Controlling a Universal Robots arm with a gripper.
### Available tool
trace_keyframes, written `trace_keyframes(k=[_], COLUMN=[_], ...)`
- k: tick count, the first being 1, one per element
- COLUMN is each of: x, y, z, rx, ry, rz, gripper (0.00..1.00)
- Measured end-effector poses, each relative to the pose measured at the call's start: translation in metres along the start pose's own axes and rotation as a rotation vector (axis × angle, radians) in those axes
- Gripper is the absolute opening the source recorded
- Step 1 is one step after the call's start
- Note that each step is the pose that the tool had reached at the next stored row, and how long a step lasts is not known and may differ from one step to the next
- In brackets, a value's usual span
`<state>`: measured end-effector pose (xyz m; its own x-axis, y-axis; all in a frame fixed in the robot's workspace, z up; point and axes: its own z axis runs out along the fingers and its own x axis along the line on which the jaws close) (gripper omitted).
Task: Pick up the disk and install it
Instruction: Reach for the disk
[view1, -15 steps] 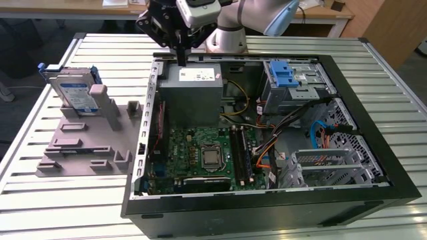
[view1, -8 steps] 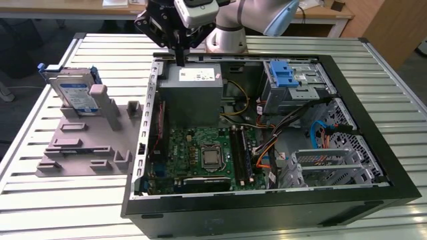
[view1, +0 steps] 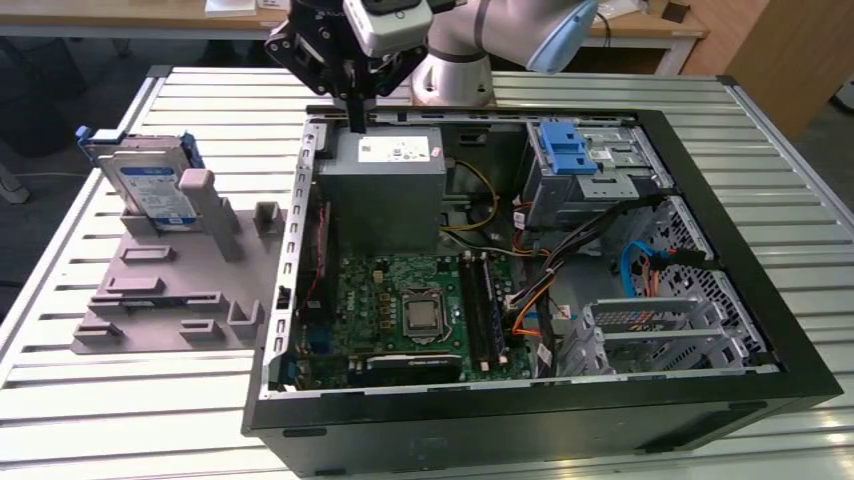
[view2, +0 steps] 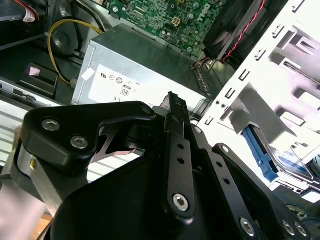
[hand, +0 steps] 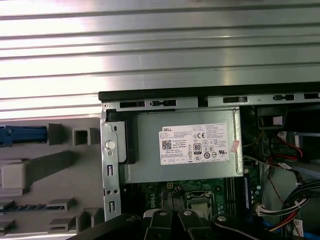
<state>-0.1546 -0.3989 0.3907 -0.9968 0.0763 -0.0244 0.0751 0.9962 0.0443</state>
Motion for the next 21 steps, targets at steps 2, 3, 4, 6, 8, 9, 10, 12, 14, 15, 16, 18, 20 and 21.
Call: trace_keyframes(k=[2, 3, 4, 6, 8, 9, 10, 12, 14, 15, 16, 18, 20, 21], x=[0.0007, 0.001, 0.0013, 0.002, 0.0025, 0.0028, 0.0031, 0.0036, 0.0041, 0.0044, 0.0046, 0.0052, 0.0057, 0.006], y=[-0.0001, -0.0001, -0.0001, -0.0002, -0.0002, -0.0002, -0.0003, -0.0003, -0.0003, -0.0004, -0.0004, -0.0004, -0.0005, -0.0005], z=[0.0, 0.0001, 0.0001, 0.0002, 0.0002, 0.0002, 0.0003, 0.0003, 0.0003, 0.0003, 0.0003, 0.0004, 0.0004, 0.0005], rx=[0.0, -0.0001, 0.0, -0.0001, -0.0001, -0.0001, -0.0001, 0.0, 0.0, 0.0, 0.0, -0.0001, -0.0001, -0.0001], ry=[0.0, 0.0, 0.0, 0.0, -0.0001, -0.0001, -0.0001, 0.0, 0.0, 0.0, 0.0, 0.0, 0.0, 0.0], rz=[0.0, 0.0, 0.0, 0.0, 0.0, 0.0, 0.0, 0.0, 0.0, 0.0, 0.0, 0.0, 0.0, 0.0], gripper=[0.11, 0.11, 0.11, 0.11, 0.11, 0.11, 0.11, 0.11, 0.11, 0.11, 0.11, 0.11, 0.11, 0.11])
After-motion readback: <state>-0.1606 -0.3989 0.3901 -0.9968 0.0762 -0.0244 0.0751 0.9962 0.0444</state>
